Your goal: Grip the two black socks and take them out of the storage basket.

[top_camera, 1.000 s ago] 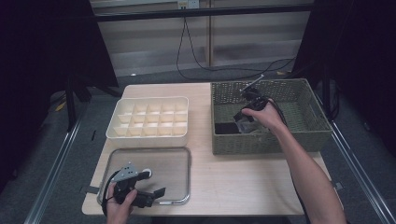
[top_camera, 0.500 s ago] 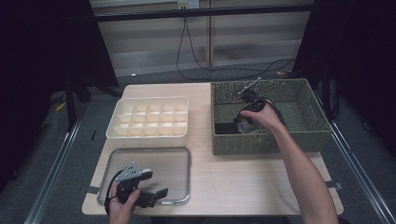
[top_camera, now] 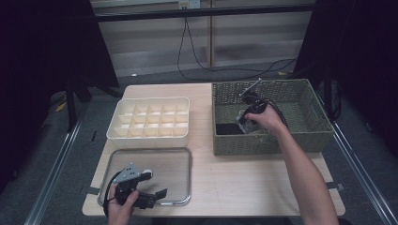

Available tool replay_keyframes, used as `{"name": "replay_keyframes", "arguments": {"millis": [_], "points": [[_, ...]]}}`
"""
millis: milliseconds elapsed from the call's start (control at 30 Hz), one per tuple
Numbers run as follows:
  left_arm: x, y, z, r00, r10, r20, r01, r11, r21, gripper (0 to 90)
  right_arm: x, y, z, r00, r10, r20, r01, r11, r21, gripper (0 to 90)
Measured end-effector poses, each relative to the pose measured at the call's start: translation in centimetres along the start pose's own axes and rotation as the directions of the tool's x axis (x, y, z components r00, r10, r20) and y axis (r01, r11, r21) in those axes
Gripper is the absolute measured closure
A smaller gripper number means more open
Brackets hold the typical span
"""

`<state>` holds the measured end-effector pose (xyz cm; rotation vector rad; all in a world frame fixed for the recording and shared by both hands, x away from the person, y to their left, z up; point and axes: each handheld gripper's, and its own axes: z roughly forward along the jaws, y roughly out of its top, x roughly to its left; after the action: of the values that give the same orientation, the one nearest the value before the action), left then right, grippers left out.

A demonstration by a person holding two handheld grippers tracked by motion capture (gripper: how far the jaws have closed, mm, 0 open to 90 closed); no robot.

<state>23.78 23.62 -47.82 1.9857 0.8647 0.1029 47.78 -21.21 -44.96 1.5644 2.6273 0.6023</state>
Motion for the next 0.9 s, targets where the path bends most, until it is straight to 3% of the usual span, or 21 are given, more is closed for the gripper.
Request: {"name": "replay_keyframes", "arguments": {"millis": [233, 367, 500, 667, 900], "points": [[-0.1, 0.0, 0.0, 1.0000, 0.004, -0.008, -0.004, 1.0000, 0.002, 4.1, -0.6, -0.3, -1.1, 0.9987, 0.044, -0.026, -0.046, 0.995, -0.083, 75.7], [-0.1, 0.0, -0.2, 1.0000, 0.005, -0.007, -0.006, 1.0000, -0.006, 4.1, -1.0, -0.5, -2.0, 0.9959, 0.059, -0.069, -0.069, 0.985, -0.156, 76.1], [-0.2, -0.1, -0.4, 0.9999, 0.009, -0.014, -0.009, 0.9999, -0.006, 4.1, -1.2, -0.7, -2.9, 0.9899, 0.088, -0.111, -0.110, 0.972, -0.209, 76.5], [-0.1, -0.1, -0.4, 0.9998, 0.006, -0.017, -0.006, 0.9999, -0.009, 4.1, -1.8, -1.4, -4.4, 0.9866, 0.097, -0.131, -0.130, 0.953, -0.273, 76.7], [-0.2, -0.1, -0.4, 0.9998, 0.010, -0.018, -0.010, 0.9999, -0.012, 4.1, -3.3, -2.9, -6.8, 0.9792, 0.120, -0.163, -0.173, 0.917, -0.361, 76.7]]}}
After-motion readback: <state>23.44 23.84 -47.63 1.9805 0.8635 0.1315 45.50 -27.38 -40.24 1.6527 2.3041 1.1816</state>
